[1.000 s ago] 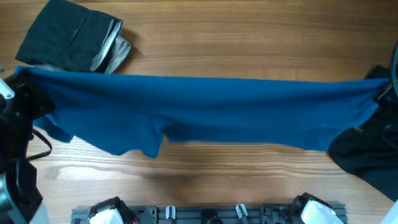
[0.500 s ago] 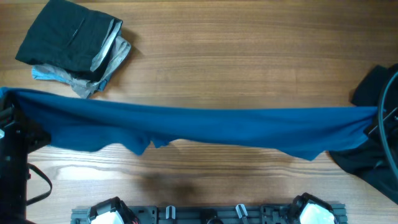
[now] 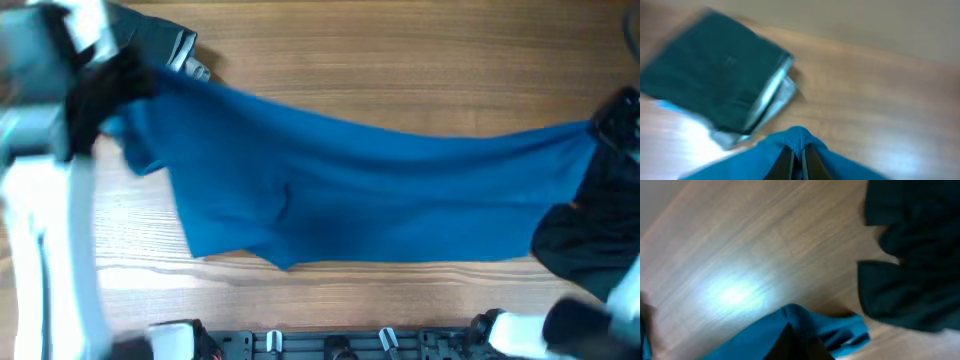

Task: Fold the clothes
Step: 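Lay the stretched shirt down folded in half lengthwise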

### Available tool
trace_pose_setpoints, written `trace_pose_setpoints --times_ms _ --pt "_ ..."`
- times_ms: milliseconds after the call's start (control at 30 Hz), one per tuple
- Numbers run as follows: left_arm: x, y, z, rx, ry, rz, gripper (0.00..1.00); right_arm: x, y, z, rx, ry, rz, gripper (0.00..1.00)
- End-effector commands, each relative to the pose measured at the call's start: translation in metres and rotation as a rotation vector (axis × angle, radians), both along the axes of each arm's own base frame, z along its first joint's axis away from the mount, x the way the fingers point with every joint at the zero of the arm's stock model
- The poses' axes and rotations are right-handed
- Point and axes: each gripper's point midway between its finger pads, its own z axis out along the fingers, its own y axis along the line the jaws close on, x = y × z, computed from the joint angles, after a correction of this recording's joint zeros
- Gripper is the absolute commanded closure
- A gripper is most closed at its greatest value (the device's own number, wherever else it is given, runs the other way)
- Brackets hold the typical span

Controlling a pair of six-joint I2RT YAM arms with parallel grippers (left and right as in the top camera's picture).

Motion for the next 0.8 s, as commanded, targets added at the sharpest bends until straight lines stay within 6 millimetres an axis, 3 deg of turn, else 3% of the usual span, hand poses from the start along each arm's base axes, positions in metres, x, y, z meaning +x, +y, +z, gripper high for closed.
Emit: trace_pose_setpoints --times_ms 0,233,333,400,433,467,500,533,600,767 --pt "0.058 -0.028 -0.081 0.028 0.142 -0.105 0.96 0.046 -0.001 -0.041 0.064 0.025 0.082 0.91" --pt "0.157 -0.063 -0.193 0.010 0.113 -0.177 0.95 0.155 0.001 -0.138 0.112 -0.049 0.177 0.91" --pt "0.183 -0.076 -0.227 -0.017 0.078 -0.172 0.88 0.184 -0.001 -0.172 0.118 -0.074 0.155 0.89" --pt "0.194 -0.079 -0.242 -0.060 0.062 -0.132 0.80 0.195 -0.004 -0.185 0.119 -0.090 0.138 0.78" --pt "0.198 -0.079 -0.247 -0.081 0.056 -0.112 0.73 0.200 -0.006 -0.189 0.114 -0.104 0.138 0.69" --pt "0.202 -0.079 -0.252 -0.105 0.049 -0.088 0.56 0.206 -0.009 -0.191 0.102 -0.124 0.141 0.48" --pt "0.205 -0.078 -0.254 -0.115 0.040 -0.077 0.38 0.210 -0.013 -0.192 0.087 -0.135 0.138 0.35" --pt "0.207 -0.077 -0.254 -0.119 0.031 -0.067 0.29 0.211 -0.021 -0.192 0.063 -0.141 0.124 0.27" --pt "0.210 -0.074 -0.252 -0.116 0.019 -0.061 0.10 0.209 -0.033 -0.190 0.034 -0.138 0.097 0.22" --pt "0.205 -0.047 -0.219 -0.096 0.020 -0.037 0.00 0.178 -0.056 -0.191 0.080 -0.065 0.032 0.20"
